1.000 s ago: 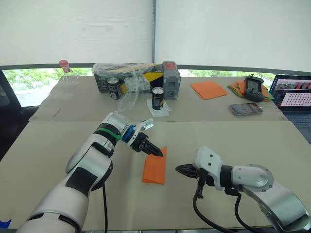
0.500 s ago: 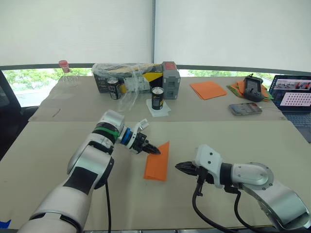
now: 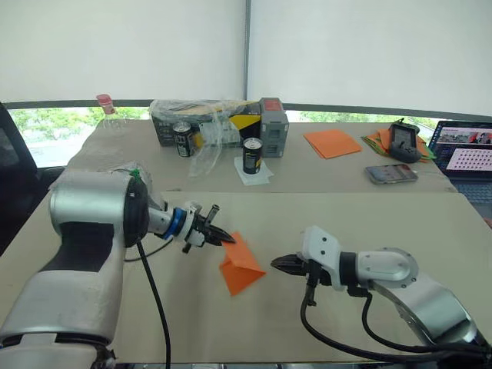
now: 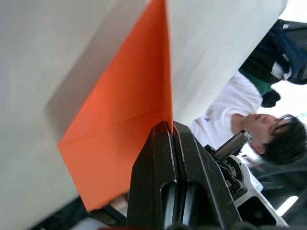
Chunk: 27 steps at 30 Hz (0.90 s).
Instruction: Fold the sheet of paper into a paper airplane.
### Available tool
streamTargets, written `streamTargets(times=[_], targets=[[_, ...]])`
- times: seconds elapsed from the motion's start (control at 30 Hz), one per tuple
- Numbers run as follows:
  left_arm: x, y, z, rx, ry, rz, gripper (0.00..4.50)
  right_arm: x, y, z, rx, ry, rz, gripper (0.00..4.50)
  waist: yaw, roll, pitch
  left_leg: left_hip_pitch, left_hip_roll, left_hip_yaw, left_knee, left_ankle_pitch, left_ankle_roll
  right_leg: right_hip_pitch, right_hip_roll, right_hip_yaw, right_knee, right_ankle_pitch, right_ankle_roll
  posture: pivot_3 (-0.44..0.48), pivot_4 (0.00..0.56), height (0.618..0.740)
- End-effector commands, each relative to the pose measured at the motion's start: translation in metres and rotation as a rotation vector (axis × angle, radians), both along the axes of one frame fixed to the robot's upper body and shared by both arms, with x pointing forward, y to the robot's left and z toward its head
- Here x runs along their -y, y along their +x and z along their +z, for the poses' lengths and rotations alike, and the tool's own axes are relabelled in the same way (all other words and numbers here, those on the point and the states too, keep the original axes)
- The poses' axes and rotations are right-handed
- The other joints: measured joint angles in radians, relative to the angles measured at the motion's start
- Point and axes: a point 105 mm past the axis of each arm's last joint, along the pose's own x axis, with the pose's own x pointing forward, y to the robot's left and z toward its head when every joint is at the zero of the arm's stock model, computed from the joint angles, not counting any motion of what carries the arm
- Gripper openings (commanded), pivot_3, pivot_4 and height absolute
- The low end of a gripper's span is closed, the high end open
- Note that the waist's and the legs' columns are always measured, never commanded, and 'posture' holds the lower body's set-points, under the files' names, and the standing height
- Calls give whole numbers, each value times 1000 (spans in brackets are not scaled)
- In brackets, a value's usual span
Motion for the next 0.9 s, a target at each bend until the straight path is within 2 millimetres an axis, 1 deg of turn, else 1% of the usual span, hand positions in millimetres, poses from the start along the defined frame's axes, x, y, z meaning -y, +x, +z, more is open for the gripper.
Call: streamTargets(times=[0.03, 0.23, 0.3, 0.4, 0.5, 0.6, 0.7, 0.8, 0.83, 0.87, 0.9], targets=[[1, 8, 2, 19, -44, 76, 35, -6, -1, 7, 36, 13, 46, 0, -2, -1, 1, -1, 0, 0, 1, 0, 0, -1, 0, 0, 1, 0, 0, 0, 150, 739], [2, 26, -9, 82, -77, 184, 35, -10, 0, 9, 35, 20, 59, 0, -2, -1, 1, 0, 0, 0, 1, 1, -1, -3, 0, 2, 4, 0, 0, 0, 150, 739], [6, 29, -15, 102, -71, 196, 35, -10, -1, 9, 33, 17, 60, 0, -2, -1, 1, 0, 0, 0, 1, 1, -1, -3, 0, 2, 4, 0, 0, 0, 150, 739], [15, 30, -21, 105, -62, 181, 35, -10, -1, 9, 30, 16, 59, 0, 0, -1, 1, 0, 0, 0, 1, 1, -1, -2, 0, 2, 3, 0, 0, 0, 150, 739], [24, 33, -16, 153, -44, 144, 35, -10, -2, 9, 29, 14, 57, 0, 1, -1, 1, -1, -1, 0, 2, 1, -1, -2, 0, 2, 3, 0, 0, 0, 150, 739], [22, 34, -22, 160, 0, 142, 35, -11, -2, 8, 30, 10, 57, 0, -2, -1, 1, 0, -1, 0, 3, 1, -1, -2, 0, 2, 3, 0, 0, 0, 150, 739], [26, 31, -18, 138, -39, 133, 794, -11, -1, 11, 40, 11, 52, 0, -3, -1, 1, 0, -1, 0, 2, 1, -1, -2, 0, 2, 4, 0, 0, 0, 150, 739], [24, 28, -10, 127, -50, 115, 1779, -10, -1, 11, 42, 10, 47, 0, -3, -1, 1, 0, -1, 0, 2, 1, -1, -2, 0, 2, 4, 0, 0, 0, 150, 739], [18, 27, -6, 126, -49, 117, 2059, -9, -1, 11, 41, 9, 45, 0, -4, -2, 1, 0, -1, 0, 3, 1, -1, -2, 0, 2, 4, 0, 0, 0, 150, 739], [12, 27, -3, 128, -48, 124, 2502, -9, -2, 11, 40, 7, 44, 0, -4, -2, 1, 0, -1, 0, 3, 1, -1, -2, 0, 2, 4, 0, 0, 0, 150, 739], [-2, 30, 5, 153, -37, 147, 2828, -8, -2, 11, 40, 6, 42, 0, -8, -2, 1, 0, -1, 0, 3, 1, -1, -2, 0, 2, 4, 0, 0, 0, 150, 739]])
